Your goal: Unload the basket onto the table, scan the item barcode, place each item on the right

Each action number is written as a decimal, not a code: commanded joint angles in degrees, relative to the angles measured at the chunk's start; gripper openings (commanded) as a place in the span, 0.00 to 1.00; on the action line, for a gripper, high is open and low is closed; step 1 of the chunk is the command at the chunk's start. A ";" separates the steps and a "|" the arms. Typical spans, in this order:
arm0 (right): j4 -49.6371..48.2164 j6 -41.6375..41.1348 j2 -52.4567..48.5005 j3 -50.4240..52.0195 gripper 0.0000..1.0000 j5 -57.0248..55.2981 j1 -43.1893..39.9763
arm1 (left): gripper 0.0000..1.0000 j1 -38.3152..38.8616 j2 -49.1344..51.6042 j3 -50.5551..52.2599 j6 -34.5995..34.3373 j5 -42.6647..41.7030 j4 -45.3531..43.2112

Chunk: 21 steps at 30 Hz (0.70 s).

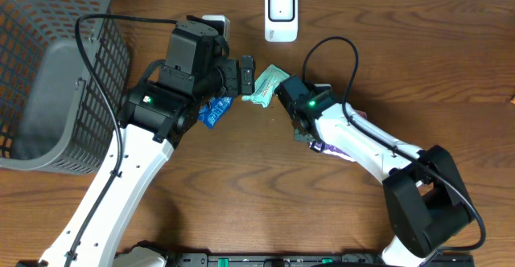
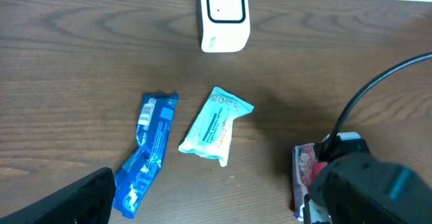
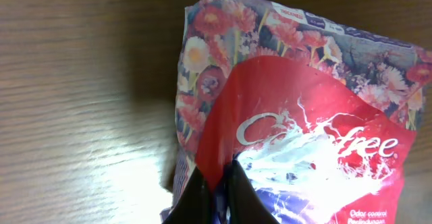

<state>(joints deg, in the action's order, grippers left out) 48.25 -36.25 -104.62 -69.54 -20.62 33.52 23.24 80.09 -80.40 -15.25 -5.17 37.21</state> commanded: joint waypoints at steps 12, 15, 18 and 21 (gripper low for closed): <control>9.55 12.46 -0.48 -18.45 0.01 23.32 -11.28 | 0.98 -0.20 0.17 -1.09 -0.28 0.72 0.11; 10.56 13.00 -0.50 -17.18 0.07 22.38 -11.43 | 0.98 -0.20 0.17 -1.09 -0.31 0.74 0.11; 10.38 12.90 -0.50 -14.36 0.32 18.82 -9.35 | 0.98 -0.20 0.17 -1.09 -0.28 0.74 0.09; 8.74 9.86 -0.50 -10.08 0.56 11.85 -6.12 | 0.98 -0.20 0.17 -1.09 -0.28 0.72 0.11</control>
<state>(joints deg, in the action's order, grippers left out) 57.52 -25.28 -104.64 -83.07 -2.98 24.36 23.24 80.09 -80.40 -15.27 -5.17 37.21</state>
